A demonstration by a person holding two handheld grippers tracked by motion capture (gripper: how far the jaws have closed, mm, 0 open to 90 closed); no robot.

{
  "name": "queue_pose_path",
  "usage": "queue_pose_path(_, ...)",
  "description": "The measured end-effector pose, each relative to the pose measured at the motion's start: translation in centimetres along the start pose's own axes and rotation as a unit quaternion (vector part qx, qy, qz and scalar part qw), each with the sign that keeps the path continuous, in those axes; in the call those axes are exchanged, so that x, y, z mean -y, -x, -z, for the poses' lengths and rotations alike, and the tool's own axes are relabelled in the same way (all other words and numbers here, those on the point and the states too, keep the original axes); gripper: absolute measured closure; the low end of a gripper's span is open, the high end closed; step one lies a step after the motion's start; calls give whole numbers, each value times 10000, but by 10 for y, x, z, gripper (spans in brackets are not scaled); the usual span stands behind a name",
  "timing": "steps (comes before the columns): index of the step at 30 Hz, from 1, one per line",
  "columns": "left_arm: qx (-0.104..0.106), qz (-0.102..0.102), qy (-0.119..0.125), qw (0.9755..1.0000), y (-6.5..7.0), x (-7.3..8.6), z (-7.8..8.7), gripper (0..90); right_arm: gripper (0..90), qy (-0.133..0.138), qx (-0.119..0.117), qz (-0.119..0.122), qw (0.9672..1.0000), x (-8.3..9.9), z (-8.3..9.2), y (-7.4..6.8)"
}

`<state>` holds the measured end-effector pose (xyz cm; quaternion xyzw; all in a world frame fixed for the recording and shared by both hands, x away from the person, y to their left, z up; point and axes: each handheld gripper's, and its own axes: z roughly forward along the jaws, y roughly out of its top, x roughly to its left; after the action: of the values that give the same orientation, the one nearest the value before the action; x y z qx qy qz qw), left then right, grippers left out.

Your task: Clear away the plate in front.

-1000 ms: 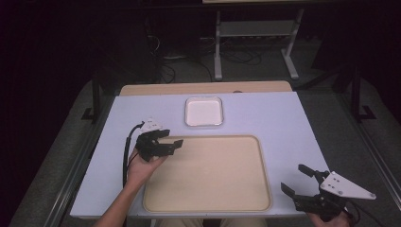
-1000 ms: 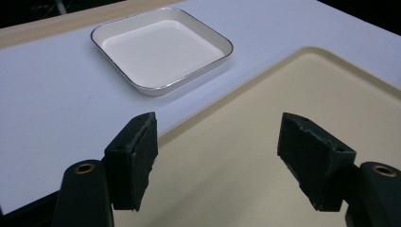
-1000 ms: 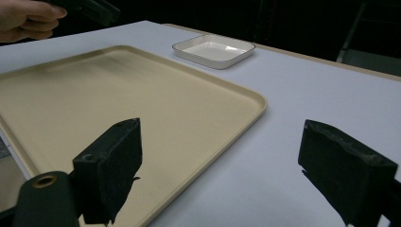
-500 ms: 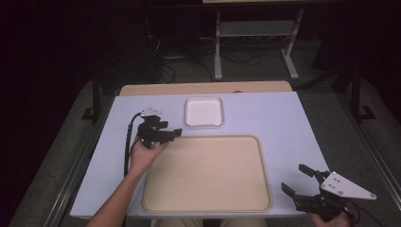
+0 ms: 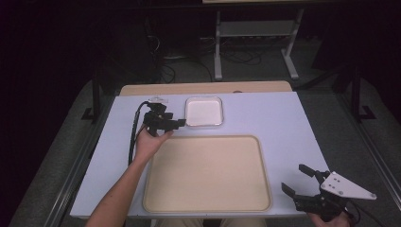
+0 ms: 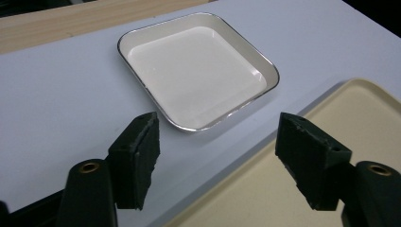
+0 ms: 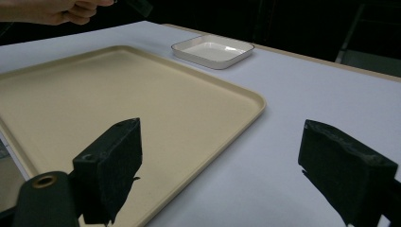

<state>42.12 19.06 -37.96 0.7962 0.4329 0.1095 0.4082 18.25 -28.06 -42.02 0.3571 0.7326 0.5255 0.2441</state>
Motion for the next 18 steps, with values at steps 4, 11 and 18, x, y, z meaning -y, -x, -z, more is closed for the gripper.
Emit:
queue_pose_path(4,-15,54,-12,10000,-2,-6,-3,334,133,-1,-2,10,10000,0,0,0)
queue_pose_path(11,-134,80,-129,9998,-12,-23,-16,340,133,-14,5,-42,10000,0,-1,1)
queue_pose_path(18,-172,219,-219,9994,-22,-38,-29,369,133,-23,20,-30,10000,1,-1,1)
